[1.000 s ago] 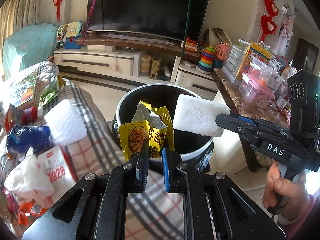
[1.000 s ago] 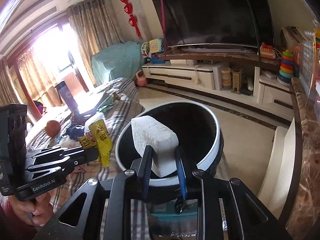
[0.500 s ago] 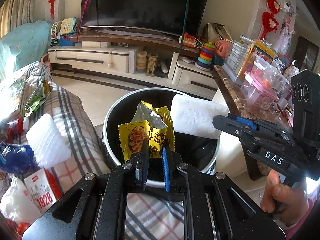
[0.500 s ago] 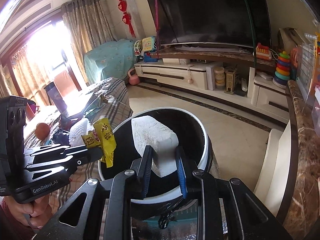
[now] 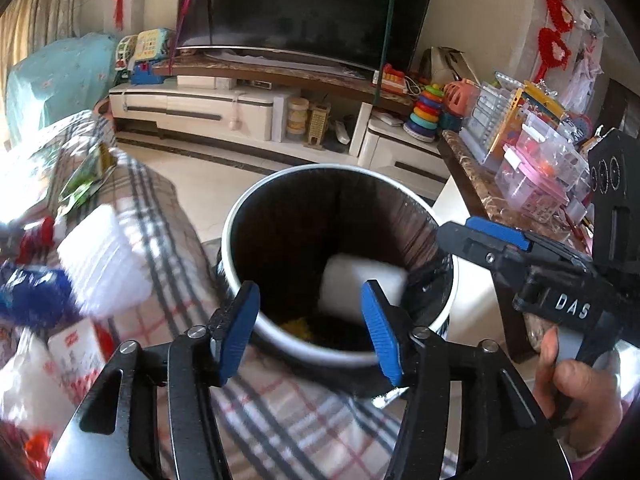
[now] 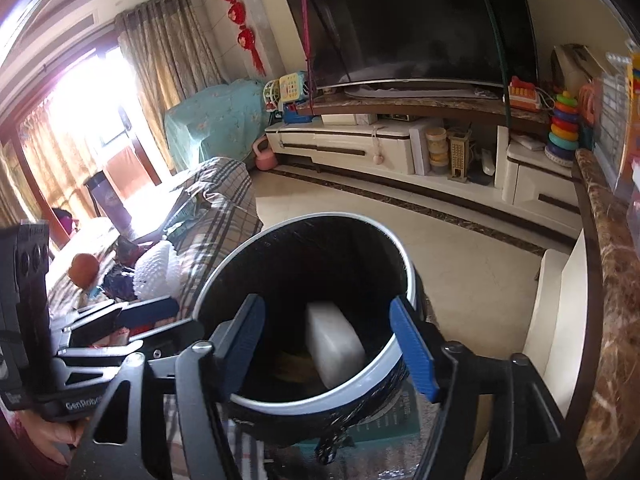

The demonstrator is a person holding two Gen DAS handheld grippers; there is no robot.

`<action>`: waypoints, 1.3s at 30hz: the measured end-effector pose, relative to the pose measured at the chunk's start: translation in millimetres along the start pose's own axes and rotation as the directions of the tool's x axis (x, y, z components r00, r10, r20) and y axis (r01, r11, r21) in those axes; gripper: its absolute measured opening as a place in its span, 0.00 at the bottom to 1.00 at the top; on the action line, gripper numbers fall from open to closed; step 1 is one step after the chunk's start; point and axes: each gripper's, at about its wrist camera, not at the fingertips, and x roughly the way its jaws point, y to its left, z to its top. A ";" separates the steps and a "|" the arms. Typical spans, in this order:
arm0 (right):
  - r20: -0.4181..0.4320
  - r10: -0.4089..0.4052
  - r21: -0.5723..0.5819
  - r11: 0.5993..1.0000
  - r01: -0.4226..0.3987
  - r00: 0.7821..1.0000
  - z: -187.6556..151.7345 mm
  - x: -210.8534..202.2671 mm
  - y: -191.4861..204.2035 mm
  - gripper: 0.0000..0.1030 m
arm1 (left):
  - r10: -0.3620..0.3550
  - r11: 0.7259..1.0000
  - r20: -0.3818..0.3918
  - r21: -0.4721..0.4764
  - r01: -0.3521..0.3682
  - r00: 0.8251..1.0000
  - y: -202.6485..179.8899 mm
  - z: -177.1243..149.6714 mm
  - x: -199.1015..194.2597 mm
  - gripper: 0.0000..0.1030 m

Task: Collect trash
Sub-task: 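Grasp the orange snack wrapper with left tool while right tool grasps the red-and-white milk carton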

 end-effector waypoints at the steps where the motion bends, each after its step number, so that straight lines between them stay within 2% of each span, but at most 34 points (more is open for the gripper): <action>1: 0.003 0.007 0.007 1.000 -0.007 1.000 -0.7 -1.0 -0.3 0.73 | 0.008 1.000 0.009 -0.006 -0.008 1.000 1.6 -6.9 -6.0 0.58; 2: 0.011 0.017 0.016 1.000 -0.017 1.000 -3.4 -3.3 1.0 0.79 | 0.015 1.000 0.014 -0.011 -0.015 1.000 2.7 -13.1 -10.8 0.64; 5: 0.031 0.046 0.037 0.998 -0.047 0.998 -12.0 -9.5 7.0 0.89 | 0.030 0.999 0.026 -0.020 -0.029 0.999 6.0 -29.4 -24.4 0.68; 19: -0.010 0.152 0.045 0.987 -0.151 0.988 -51.5 -13.5 56.9 0.90 | 0.088 0.986 0.040 -0.147 -0.081 0.995 48.4 -92.8 -84.1 0.68; 31: -0.057 0.205 -0.003 0.979 -0.206 0.977 -71.7 -2.9 102.3 0.90 | 0.160 0.955 0.041 -0.258 -0.144 0.986 91.2 -134.9 -118.9 0.68; 39: -0.087 0.229 -0.029 0.972 -0.233 0.969 -81.9 5.1 127.6 0.90 | 0.225 0.922 0.027 -0.328 -0.204 0.974 123.1 -159.8 -136.6 0.68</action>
